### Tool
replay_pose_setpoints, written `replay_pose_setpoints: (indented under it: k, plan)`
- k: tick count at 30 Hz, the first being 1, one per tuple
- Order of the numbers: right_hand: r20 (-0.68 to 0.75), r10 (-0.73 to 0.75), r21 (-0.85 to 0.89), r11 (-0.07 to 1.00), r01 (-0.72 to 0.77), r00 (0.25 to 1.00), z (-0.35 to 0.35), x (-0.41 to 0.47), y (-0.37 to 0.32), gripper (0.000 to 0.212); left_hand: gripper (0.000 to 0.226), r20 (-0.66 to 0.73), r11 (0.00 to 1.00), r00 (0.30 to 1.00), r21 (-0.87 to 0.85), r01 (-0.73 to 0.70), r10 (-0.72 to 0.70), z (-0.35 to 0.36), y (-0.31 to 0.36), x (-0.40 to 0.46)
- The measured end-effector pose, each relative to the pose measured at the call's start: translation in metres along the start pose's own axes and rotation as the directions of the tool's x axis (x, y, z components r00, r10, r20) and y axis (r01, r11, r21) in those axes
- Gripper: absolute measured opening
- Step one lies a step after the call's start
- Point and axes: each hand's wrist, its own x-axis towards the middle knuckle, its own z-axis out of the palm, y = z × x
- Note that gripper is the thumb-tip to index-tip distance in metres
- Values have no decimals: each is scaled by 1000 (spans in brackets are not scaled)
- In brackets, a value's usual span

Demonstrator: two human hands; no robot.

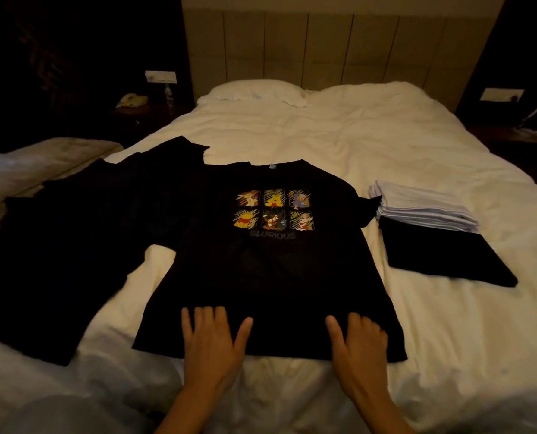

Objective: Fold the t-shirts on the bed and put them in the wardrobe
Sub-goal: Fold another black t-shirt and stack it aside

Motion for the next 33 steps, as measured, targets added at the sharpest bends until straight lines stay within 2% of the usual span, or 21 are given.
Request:
replay_pose_setpoints:
  k: [3,5,6,7,9,11,13,14,16,19,21,22,24,25,27,28,29,30,31,32,33]
  plan:
    - [-35,103,214,972,-93,994,-7,2,-3,68,83,-31,939,991,-325,115,-132,-7,0,1]
    - [-13,128,435,894,-109,992,-13,0,-9,63,82,1,785,974,-592,183,-227,-20,8,1]
    - [6,131,534,838,-114,991,-15,-2,-15,51,72,24,693,964,-690,208,-265,-24,13,0]
    - [33,140,617,776,-131,990,-15,-2,-20,32,53,58,569,953,-791,224,-296,-26,19,-1]
    - [100,239,739,633,-233,966,-15,6,-29,12,20,212,162,904,-944,288,-371,-29,35,-1]
    - [223,380,855,366,-368,897,-12,19,-30,17,26,449,-275,828,-888,370,-336,-27,41,3]
    - [339,406,914,73,-399,849,-10,30,-30,19,39,596,-505,764,-752,423,-247,-27,38,7]
    - [349,400,920,24,-391,847,-11,31,-28,20,40,631,-566,744,-703,431,-218,-28,34,10]
    - [322,407,925,56,-375,855,-11,29,-22,20,41,664,-621,723,-651,435,-189,-32,23,17]
    - [212,440,924,202,-326,873,-16,23,-12,14,36,664,-581,712,-680,447,-230,-38,10,27]
    - [86,447,898,352,-263,890,-20,20,-2,12,29,581,-430,721,-800,419,-379,-39,3,28]
    - [38,435,879,415,-237,900,-22,18,0,13,27,503,-295,733,-864,408,-459,-40,0,27]
    - [27,402,862,454,-225,915,-21,14,2,14,29,368,-124,741,-923,365,-561,-40,-7,23]
    - [59,394,879,415,-235,917,-17,13,4,29,29,344,-151,746,-936,317,-570,-39,-11,21]
    - [153,404,905,310,-292,902,-15,11,9,49,29,418,-425,781,-879,217,-464,-42,-17,19]
    - [259,412,915,185,-359,873,-19,12,7,51,34,451,-570,809,-801,181,-377,-44,-21,19]
    - [382,379,917,-42,-396,843,-23,14,9,56,40,464,-681,830,-718,146,-311,-46,-27,19]
    - [456,343,889,-206,-408,821,-27,19,12,63,45,468,-748,840,-653,119,-274,-49,-32,18]
    - [507,303,859,-261,-441,807,-28,23,16,67,48,465,-776,847,-621,107,-256,-48,-38,19]
    - [516,282,848,-299,-437,809,-31,27,18,64,51,455,-787,858,-609,102,-241,-47,-43,20]
    - [441,286,894,-224,-389,851,-32,29,23,54,59,430,-772,869,-629,92,-246,-47,-47,21]
